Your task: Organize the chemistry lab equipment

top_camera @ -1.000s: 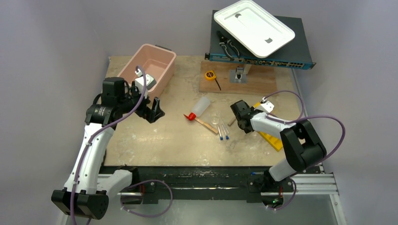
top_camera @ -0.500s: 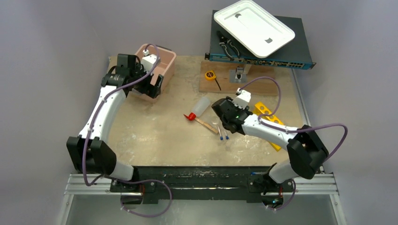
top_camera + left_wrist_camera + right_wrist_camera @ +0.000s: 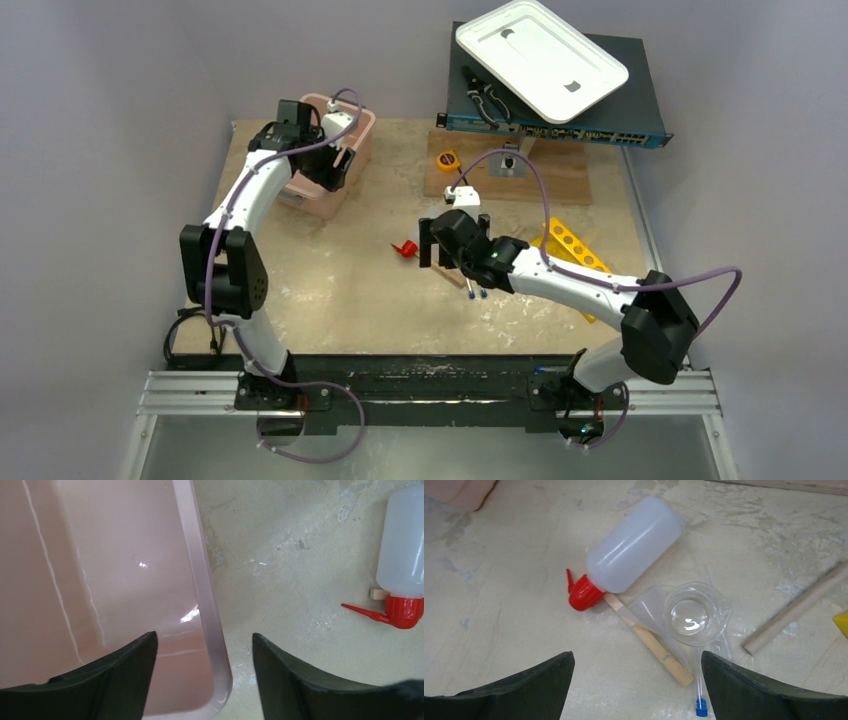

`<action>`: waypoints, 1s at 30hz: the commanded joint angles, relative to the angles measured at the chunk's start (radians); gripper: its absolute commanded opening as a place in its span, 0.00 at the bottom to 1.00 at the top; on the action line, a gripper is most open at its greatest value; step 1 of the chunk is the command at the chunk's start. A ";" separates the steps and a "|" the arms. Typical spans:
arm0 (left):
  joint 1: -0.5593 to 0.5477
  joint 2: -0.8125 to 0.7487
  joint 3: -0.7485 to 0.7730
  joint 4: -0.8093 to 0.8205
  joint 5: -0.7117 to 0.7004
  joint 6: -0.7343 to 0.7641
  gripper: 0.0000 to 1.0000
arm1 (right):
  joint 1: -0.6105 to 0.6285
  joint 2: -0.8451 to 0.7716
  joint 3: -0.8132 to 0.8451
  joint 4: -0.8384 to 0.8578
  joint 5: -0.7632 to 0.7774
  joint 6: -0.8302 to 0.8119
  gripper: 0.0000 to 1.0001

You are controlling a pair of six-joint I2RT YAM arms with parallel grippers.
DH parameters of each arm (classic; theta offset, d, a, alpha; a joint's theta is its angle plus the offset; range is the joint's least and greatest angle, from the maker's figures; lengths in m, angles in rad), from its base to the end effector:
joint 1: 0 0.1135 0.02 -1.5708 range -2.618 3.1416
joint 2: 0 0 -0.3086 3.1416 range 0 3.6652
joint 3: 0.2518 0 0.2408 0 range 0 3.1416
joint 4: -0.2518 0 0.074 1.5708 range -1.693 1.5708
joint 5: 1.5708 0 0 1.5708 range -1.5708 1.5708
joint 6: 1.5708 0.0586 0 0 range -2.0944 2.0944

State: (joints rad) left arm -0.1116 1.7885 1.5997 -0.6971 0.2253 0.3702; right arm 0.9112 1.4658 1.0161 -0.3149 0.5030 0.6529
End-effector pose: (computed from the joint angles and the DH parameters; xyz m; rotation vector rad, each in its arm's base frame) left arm 0.4059 -0.0587 0.3284 0.6752 2.3372 -0.1610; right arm 0.2149 0.2310 0.2863 -0.0447 2.2348 0.2627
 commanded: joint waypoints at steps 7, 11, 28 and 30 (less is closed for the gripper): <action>0.007 0.030 0.010 0.014 -0.026 0.164 0.27 | -0.004 -0.009 0.124 -0.008 -0.134 -0.162 0.98; 0.027 -0.036 -0.067 -0.041 -0.027 0.212 0.15 | -0.029 0.000 0.119 0.008 -0.130 -0.159 0.98; 0.148 -0.485 -0.378 -0.380 0.155 0.400 0.14 | -0.094 0.246 0.212 0.009 -0.055 -0.065 0.96; 0.147 -0.521 -0.412 -0.397 0.214 0.396 0.15 | -0.091 0.267 0.226 0.020 -0.050 -0.052 0.96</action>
State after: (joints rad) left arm 0.0326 1.3586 1.2423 -1.0241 0.3046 0.7288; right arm 0.8162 1.7142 1.1767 -0.3042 0.4088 0.5564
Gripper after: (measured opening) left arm 0.152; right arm 0.960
